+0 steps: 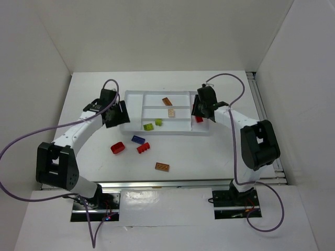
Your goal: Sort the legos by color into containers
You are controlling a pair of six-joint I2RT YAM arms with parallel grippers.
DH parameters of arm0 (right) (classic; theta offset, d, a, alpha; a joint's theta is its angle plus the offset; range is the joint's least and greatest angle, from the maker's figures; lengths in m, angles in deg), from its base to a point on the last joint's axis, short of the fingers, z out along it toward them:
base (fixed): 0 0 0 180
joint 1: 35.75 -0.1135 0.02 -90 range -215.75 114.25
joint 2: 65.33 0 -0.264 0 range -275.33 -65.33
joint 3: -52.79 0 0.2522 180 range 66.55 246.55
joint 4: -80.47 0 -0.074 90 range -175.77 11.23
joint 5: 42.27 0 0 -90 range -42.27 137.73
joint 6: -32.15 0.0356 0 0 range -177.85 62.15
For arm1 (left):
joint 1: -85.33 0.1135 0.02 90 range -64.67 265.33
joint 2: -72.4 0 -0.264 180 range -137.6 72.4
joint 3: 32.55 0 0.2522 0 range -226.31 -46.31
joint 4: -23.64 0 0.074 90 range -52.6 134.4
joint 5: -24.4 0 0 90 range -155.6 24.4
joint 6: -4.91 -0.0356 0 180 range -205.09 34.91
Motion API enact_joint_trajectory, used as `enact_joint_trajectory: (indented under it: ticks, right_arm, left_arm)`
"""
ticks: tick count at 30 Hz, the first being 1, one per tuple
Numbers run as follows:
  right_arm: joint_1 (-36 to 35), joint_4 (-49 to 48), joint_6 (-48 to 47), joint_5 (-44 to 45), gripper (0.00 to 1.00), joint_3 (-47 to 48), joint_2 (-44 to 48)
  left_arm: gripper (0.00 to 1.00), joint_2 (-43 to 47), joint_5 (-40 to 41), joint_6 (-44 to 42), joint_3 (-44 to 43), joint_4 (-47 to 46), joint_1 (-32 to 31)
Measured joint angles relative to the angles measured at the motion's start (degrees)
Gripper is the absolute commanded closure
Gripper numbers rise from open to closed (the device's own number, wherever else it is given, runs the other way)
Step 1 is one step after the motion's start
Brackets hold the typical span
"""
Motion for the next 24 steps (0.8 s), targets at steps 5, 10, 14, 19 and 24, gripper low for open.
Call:
enact_joint_trajectory:
  ticks: [5,10,14,19,24]
  right_arm:
    - [0.00,1.36,-0.15,2.54,0.56,-0.07,0.00]
    - [0.00,1.66,-0.11,3.32,0.18,-0.07,0.00]
    - [0.00,2.43,-0.39,3.41,0.17,-0.07,0.70]
    - [0.00,4.15,-1.03,3.52,0.16,-0.07,5.68]
    - [0.00,4.46,-1.77,3.91,0.15,0.04,11.41]
  left_arm:
    - [0.13,2.71,2.60,-0.17,7.08,5.62,-0.13]
    - [0.12,5.14,3.06,-0.57,8.72,6.58,-0.13]
    - [0.13,4.37,3.91,-2.01,8.72,7.23,-0.13]
    - [0.13,2.49,3.30,-4.09,8.76,8.59,-0.13]
    - [0.13,2.43,1.57,-6.34,10.95,8.66,-0.13]
